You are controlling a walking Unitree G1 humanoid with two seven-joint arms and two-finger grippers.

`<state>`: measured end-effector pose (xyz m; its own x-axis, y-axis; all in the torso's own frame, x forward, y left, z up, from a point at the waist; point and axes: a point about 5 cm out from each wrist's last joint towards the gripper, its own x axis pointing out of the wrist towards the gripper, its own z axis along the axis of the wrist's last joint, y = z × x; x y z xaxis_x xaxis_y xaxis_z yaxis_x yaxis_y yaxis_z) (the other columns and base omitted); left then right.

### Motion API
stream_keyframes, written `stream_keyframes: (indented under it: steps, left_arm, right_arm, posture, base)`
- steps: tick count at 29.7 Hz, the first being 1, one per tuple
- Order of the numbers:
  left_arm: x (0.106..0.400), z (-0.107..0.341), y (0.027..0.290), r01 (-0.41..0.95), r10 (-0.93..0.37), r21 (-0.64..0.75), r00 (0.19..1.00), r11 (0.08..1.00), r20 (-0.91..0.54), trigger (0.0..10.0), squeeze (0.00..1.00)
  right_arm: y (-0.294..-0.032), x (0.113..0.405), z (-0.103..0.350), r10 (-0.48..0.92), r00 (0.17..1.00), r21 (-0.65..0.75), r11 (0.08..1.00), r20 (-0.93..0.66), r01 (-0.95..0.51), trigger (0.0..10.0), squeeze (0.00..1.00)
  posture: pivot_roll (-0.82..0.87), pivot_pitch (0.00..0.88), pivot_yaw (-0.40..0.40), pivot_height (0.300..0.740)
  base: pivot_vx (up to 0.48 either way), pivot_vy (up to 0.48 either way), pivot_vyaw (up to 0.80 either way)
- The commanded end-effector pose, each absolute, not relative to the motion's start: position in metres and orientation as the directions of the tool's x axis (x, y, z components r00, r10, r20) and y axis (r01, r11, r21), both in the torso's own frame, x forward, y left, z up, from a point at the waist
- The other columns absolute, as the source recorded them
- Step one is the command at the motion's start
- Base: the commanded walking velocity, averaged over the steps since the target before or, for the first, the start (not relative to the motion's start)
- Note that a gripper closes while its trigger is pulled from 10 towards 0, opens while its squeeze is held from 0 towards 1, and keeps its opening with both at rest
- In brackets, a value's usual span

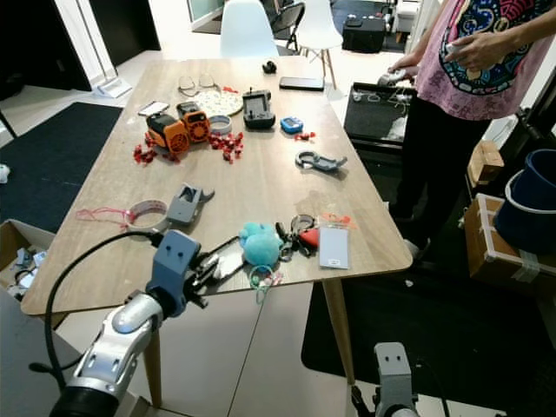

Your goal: Hang keys on a hook

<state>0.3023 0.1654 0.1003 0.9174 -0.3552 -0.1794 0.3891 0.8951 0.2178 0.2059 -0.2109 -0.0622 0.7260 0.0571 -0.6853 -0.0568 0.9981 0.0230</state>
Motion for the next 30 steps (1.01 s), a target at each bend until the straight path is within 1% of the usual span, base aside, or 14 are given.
stream_keyframes:
  steps: [1, 7, 9, 11, 13, 15, 17, 19, 21, 25, 30]
  left_arm:
    - [0.302, 0.096, 0.177, 0.378, -0.335, 0.238, 0.92, 0.895, -0.203, 10.0, 0.01]
    - [0.303, 0.094, 0.183, 0.389, -0.343, 0.236, 0.915, 0.891, -0.213, 10.0, 0.0]
    - [0.303, 0.094, 0.185, 0.416, -0.373, 0.218, 0.903, 0.883, -0.213, 10.0, 0.0]
    - [0.303, 0.094, 0.185, 0.416, -0.373, 0.218, 0.903, 0.883, -0.213, 10.0, 0.0]
    - [0.303, 0.096, 0.185, 0.437, -0.402, 0.186, 0.894, 0.88, -0.2, 10.0, 0.0]
    - [0.3, 0.1, 0.184, 0.484, -0.463, 0.123, 0.871, 0.866, -0.164, 10.0, 0.0]
    - [0.3, 0.1, 0.184, 0.484, -0.463, 0.123, 0.871, 0.866, -0.164, 10.0, 0.0]
    - [0.296, 0.104, 0.183, 0.528, -0.516, 0.08, 0.846, 0.845, -0.136, 10.0, 0.0]
    - [0.292, 0.105, 0.183, 0.55, -0.541, 0.062, 0.832, 0.833, -0.124, 10.0, 0.0]
    - [0.292, 0.104, 0.183, 0.554, -0.545, 0.059, 0.83, 0.83, -0.122, 10.0, 0.0]
    - [0.291, 0.096, 0.188, 0.514, -0.5, 0.095, 0.855, 0.853, -0.137, 10.0, 0.0]
  right_arm:
    - [-0.214, 0.201, -0.065, 0.044, 0.712, 0.023, 0.999, -0.701, -0.039, 10.0, 0.0]
    - [-0.214, 0.199, -0.066, 0.044, 0.711, 0.024, 0.999, -0.702, -0.038, 10.0, 0.0]
    - [-0.214, 0.199, -0.066, 0.044, 0.709, 0.024, 0.999, -0.704, -0.038, 10.0, 0.0]
    - [-0.214, 0.199, -0.066, 0.044, 0.709, 0.024, 0.999, -0.704, -0.038, 10.0, 0.0]
    - [-0.214, 0.199, -0.066, 0.044, 0.709, 0.024, 0.999, -0.704, -0.037, 10.0, 0.0]
    - [-0.214, 0.199, -0.066, 0.042, 0.71, 0.025, 0.999, -0.703, -0.034, 10.0, 0.0]
    - [-0.214, 0.199, -0.066, 0.042, 0.71, 0.025, 0.999, -0.703, -0.034, 10.0, 0.0]
    - [-0.214, 0.198, -0.066, 0.04, 0.71, 0.025, 0.999, -0.703, -0.032, 10.0, 0.0]
    - [-0.215, 0.198, -0.066, 0.04, 0.709, 0.024, 0.999, -0.704, -0.032, 10.0, 0.0]
    - [-0.215, 0.198, -0.066, 0.04, 0.709, 0.024, 0.999, -0.704, -0.032, 10.0, 0.0]
    - [-0.215, 0.197, -0.067, 0.042, 0.707, 0.023, 0.999, -0.706, -0.036, 10.0, 0.0]
  posture:
    - [0.03, 0.1, -0.007, 0.74]
    - [0.03, 0.101, -0.006, 0.74]
    - [0.03, 0.101, -0.007, 0.74]
    - [0.03, 0.101, -0.007, 0.74]
    - [0.03, 0.102, -0.006, 0.74]
    - [0.03, 0.1, -0.004, 0.74]
    - [0.03, 0.1, -0.004, 0.74]
    - [0.03, 0.099, -0.005, 0.74]
    - [0.03, 0.099, -0.007, 0.74]
    - [0.03, 0.099, -0.007, 0.74]
    - [0.03, 0.1, -0.011, 0.74]
  base:
    - [0.0, 0.0, 0.0]
    - [0.0, 0.0, 0.0]
    - [0.0, 0.0, 0.0]
    - [0.0, 0.0, 0.0]
    - [0.0, 0.0, 0.0]
    - [0.0, 0.0, 0.0]
    - [0.0, 0.0, 0.0]
    - [0.0, 0.0, 0.0]
    - [0.0, 0.0, 0.0]
    - [0.0, 0.0, 0.0]
    - [0.0, 0.0, 0.0]
